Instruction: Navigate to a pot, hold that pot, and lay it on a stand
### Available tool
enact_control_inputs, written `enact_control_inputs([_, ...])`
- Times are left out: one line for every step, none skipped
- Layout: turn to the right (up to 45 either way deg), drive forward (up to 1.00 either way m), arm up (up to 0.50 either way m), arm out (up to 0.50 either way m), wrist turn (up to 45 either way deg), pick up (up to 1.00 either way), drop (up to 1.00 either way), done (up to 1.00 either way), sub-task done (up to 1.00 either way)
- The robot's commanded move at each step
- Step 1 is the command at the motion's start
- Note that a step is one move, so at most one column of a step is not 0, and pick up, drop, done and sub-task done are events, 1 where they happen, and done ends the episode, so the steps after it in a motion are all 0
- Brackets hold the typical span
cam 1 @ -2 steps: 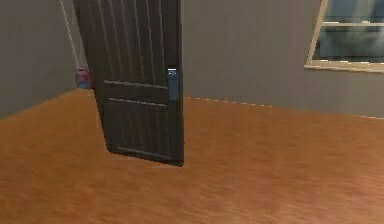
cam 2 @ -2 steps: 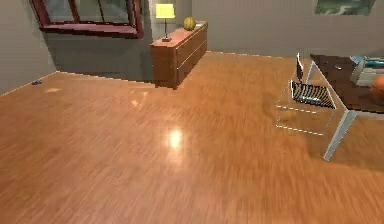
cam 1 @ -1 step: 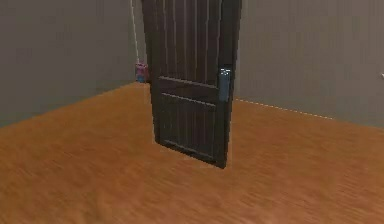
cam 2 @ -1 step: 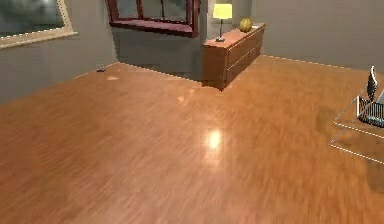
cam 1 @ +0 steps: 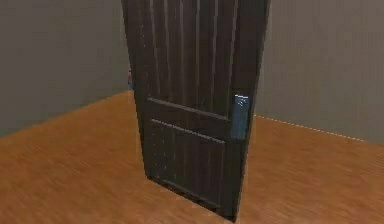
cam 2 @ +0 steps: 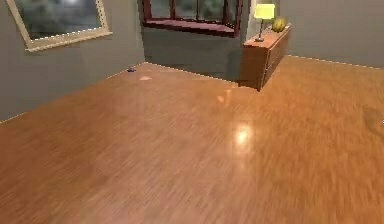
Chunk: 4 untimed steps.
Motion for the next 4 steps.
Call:
enact_control_inputs([-45.0, 0.0, 0.0, 0.0, 0.0, 0.0, 0.0, 0.0, 0.0])
enact_control_inputs([-9.0, 0.0, 0.0, 0.0, 0.0, 0.0, 0.0, 0.0, 0.0])
enact_control_inputs([0.0, 0.5, 0.0, 0.0, 0.0, 0.0, 0.0, 0.0, 0.0])
enact_control_inputs([-21.0, 0.0, 0.0, 0.0, 0.0, 0.0, 0.0, 0.0, 0.0])
